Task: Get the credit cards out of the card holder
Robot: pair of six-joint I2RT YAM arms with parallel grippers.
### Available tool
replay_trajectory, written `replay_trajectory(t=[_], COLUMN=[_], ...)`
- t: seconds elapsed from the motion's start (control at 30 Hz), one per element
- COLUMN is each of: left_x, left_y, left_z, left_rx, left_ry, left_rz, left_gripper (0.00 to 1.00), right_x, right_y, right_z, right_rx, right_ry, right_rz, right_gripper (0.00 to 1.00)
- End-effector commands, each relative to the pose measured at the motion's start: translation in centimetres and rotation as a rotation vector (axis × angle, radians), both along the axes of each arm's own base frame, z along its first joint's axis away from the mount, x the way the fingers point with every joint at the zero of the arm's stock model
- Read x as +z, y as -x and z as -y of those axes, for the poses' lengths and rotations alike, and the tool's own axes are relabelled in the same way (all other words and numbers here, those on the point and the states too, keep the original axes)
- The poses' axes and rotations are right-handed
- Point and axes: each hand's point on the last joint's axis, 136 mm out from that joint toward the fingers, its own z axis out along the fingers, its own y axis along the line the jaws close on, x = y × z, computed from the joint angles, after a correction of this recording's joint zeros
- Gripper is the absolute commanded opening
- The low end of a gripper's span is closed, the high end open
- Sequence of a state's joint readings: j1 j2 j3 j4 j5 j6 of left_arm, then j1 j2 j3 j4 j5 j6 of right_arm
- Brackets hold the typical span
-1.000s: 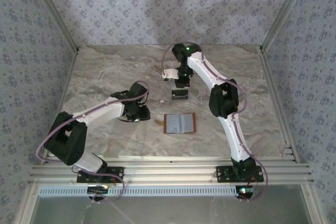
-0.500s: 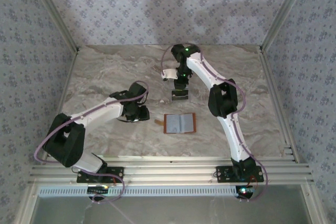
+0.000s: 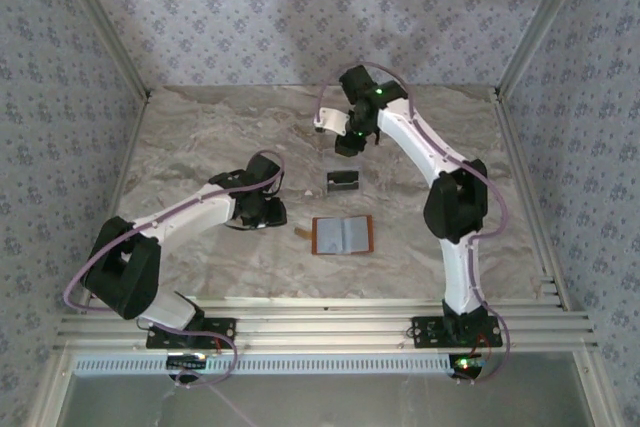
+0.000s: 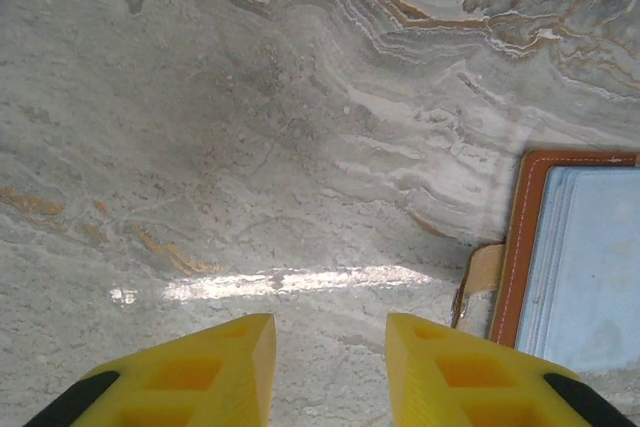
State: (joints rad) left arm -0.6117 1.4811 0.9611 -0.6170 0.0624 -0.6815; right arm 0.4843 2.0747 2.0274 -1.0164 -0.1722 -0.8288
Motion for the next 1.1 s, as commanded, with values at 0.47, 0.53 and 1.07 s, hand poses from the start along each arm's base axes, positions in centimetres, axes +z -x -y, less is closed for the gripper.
replay_trajectory(t=[0.47,0.53,1.07], left_x=[0.8,0.8,0.9], left_y=[-1.8,-1.6,-1.4], left_z=[2.4,2.3,1.9], left_rx=[-0.04,-0.04,-0.036], left_ry=[0.054,0.053,0.04], left_rz=[0.036,0.035,0.038], left_gripper=[0.35,0.35,0.35], right_x=[-5.2,-5.8,-8.6], right_y=[3.8,3.8,1.4], right_z=[-0.3,-0.8,-0.7], right_rx=[-0.747,-0.749,-0.803], right_ry=[-0.359,-0.37,-0.355], right_rz=[-0.542,-0.568,-0.572], right_gripper=[0.25,0.25,0.26])
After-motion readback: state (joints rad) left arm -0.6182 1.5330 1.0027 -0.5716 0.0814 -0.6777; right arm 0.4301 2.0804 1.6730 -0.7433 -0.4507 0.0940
